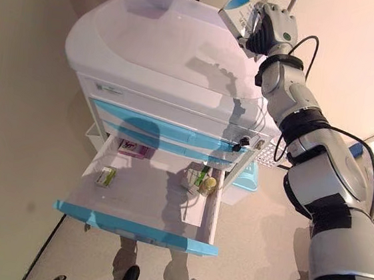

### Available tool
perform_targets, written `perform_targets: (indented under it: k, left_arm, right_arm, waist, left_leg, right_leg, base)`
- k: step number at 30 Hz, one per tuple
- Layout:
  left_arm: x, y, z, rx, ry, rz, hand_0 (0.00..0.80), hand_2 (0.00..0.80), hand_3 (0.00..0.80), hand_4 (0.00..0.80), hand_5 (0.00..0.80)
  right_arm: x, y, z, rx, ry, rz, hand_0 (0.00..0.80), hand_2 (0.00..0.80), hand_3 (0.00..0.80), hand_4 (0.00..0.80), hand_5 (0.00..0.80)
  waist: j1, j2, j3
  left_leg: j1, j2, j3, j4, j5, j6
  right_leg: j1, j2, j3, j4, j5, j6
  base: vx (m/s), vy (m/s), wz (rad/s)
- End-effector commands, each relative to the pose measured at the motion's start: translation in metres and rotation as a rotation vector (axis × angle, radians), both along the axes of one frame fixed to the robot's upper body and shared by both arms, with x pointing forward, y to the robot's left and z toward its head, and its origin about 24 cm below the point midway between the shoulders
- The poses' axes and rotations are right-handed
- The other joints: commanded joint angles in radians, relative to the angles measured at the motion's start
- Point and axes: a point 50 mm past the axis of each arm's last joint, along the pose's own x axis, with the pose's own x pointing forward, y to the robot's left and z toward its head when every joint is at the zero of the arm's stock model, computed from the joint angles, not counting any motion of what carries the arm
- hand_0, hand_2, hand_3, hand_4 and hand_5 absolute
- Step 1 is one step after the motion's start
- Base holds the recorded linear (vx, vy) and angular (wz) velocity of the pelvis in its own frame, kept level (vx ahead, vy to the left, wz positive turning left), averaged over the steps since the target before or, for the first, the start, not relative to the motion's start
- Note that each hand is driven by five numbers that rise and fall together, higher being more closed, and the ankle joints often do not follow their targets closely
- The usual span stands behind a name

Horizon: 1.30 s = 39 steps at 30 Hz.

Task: Open the drawer and pick up the medicine

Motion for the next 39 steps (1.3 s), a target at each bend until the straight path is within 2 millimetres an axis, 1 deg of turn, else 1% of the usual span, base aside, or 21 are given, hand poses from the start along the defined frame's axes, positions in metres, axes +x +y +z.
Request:
perform_targets:
  k: [1,5,7,9,16,17,27,32,34,36,37,38,39]
  left_arm:
    - [0.008,0.019,0.009,0.07,-0.017,0.009,0.0,0.0,0.0,0.0,0.0]
    - [0.01,0.021,0.011,0.075,-0.03,0.015,0.0,0.0,0.0,0.0,0.0]
    - [0.012,0.021,0.011,0.076,-0.027,0.001,0.0,0.0,0.0,0.0,0.0]
    - [0.013,0.021,0.011,0.074,-0.03,-0.001,0.0,0.0,0.0,0.0,0.0]
    - [0.02,0.019,0.012,0.07,-0.046,-0.029,0.0,0.0,0.0,0.0,0.0]
    - [0.024,0.019,0.013,0.071,-0.062,-0.032,0.0,0.0,0.0,0.0,0.0]
    - [0.036,0.014,0.014,0.059,-0.088,-0.058,0.0,0.0,0.0,0.0,0.0]
    - [0.039,0.011,0.013,0.052,-0.096,-0.065,0.0,0.0,0.0,0.0,0.0]
    - [0.041,0.01,0.013,0.05,-0.098,-0.068,0.0,0.0,0.0,0.0,0.0]
    - [0.041,0.01,0.014,0.051,-0.099,-0.068,0.0,0.0,0.0,0.0,0.0]
    - [0.041,0.01,0.013,0.05,-0.097,-0.07,0.0,0.0,0.0,0.0,0.0]
    - [0.041,0.009,0.013,0.048,-0.095,-0.071,0.0,0.0,0.0,0.0,0.0]
    - [0.042,0.009,0.013,0.049,-0.098,-0.071,0.0,0.0,0.0,0.0,0.0]
  right_arm:
    - [-0.005,0.002,0.042,-0.052,-0.088,-0.02,0.8,0.8,0.8,0.8,0.8]
    - [-0.002,0.007,0.036,-0.067,-0.049,-0.007,0.8,0.8,0.8,0.8,0.8]
    - [0.0,0.007,0.029,-0.081,-0.016,-0.016,0.8,0.8,0.8,0.8,0.8]
    - [0.001,0.008,0.029,-0.083,-0.014,-0.015,0.8,0.8,0.8,0.8,0.8]
    - [0.004,0.01,0.019,-0.172,0.02,-0.049,0.8,0.8,0.8,0.8,0.8]
    - [0.005,0.009,0.018,-0.189,0.026,-0.059,0.8,0.8,0.8,0.8,0.8]
    - [0.008,-0.009,0.008,-0.209,0.075,-0.155,0.8,0.8,0.8,0.8,0.8]
    - [0.008,-0.014,0.005,-0.207,0.089,-0.177,0.8,0.8,0.8,0.8,0.8]
    - [0.009,-0.018,0.003,-0.206,0.098,-0.198,0.75,0.75,0.75,0.75,0.75]
    - [0.009,-0.021,0.002,-0.203,0.104,-0.212,0.744,0.744,0.744,0.744,0.744]
    - [0.009,-0.022,0.001,-0.205,0.106,-0.22,0.7,0.7,0.7,0.7,0.7]
    - [0.009,-0.024,0.001,-0.204,0.109,-0.228,0.449,0.449,0.449,0.449,0.449]
    - [0.009,-0.024,0.001,-0.201,0.11,-0.234,0.264,0.264,0.264,0.264,0.264]
  waist:
    - [0.014,-0.026,-0.002]
    - [0.027,-0.032,0.008]
    - [0.036,-0.033,0.017]
    - [0.038,-0.032,0.02]
    - [0.056,-0.022,0.037]
    - [0.06,-0.019,0.043]
    - [0.076,-0.005,0.061]
    - [0.078,0.002,0.069]
    - [0.079,0.006,0.074]
    - [0.08,0.01,0.076]
    - [0.08,0.01,0.076]
    - [0.08,0.011,0.076]
    - [0.08,0.012,0.077]
  left_leg:
    - [-0.041,-0.049,-0.03,-0.016,0.03,0.032]
    - [-0.051,-0.048,-0.041,-0.017,0.035,0.03]
    - [-0.058,-0.049,-0.048,-0.018,0.041,0.029]
    - [-0.061,-0.051,-0.052,-0.018,0.043,0.029]
    - [-0.082,-0.059,-0.068,-0.014,0.048,0.029]
    - [-0.087,-0.06,-0.072,-0.014,0.051,0.03]
    - [-0.112,-0.069,-0.092,-0.011,0.061,0.029]
    - [-0.119,-0.072,-0.096,-0.011,0.064,0.029]
    - [-0.123,-0.073,-0.098,-0.01,0.065,0.029]
    - [-0.124,-0.073,-0.1,-0.01,0.066,0.028]
    - [-0.125,-0.073,-0.101,-0.01,0.066,0.028]
    - [-0.125,-0.073,-0.101,-0.01,0.066,0.029]
    - [-0.126,-0.073,-0.102,-0.01,0.067,0.029]
  right_leg:
    - [0.017,0.004,0.002,0.041,-0.009,0.07]
    - [0.006,0.005,-0.005,0.04,-0.007,0.07]
    - [0.004,0.002,-0.013,0.04,-0.006,0.071]
    - [0.003,0.001,-0.017,0.039,-0.005,0.071]
    - [-0.008,-0.004,-0.031,0.042,-0.003,0.073]
    - [-0.013,-0.005,-0.034,0.042,-0.002,0.073]
    - [-0.025,-0.013,-0.052,0.044,0.0,0.075]
    - [-0.031,-0.015,-0.055,0.045,0.001,0.075]
    - [-0.034,-0.016,-0.056,0.045,0.002,0.074]
    - [-0.036,-0.017,-0.059,0.045,0.002,0.074]
    - [-0.036,-0.017,-0.059,0.045,0.002,0.074]
    - [-0.036,-0.018,-0.059,0.044,0.003,0.074]
    - [-0.037,-0.017,-0.059,0.044,0.003,0.074]
  base:
    - [-0.018,-0.006,0.04]
    - [-0.017,-0.007,0.1]
    - [-0.007,-0.001,0.09]
    - [-0.006,0.0,0.11]
    - [-0.006,0.008,0.1]
    - [0.0,0.0,0.0]
    - [-0.004,0.006,0.07]
    - [-0.006,0.005,0.02]
    - [-0.008,0.004,0.02]
    - [-0.008,0.003,0.03]
    - [-0.003,0.003,0.03]
    - [-0.002,0.002,0.04]
    - [-0.005,0.004,0.04]
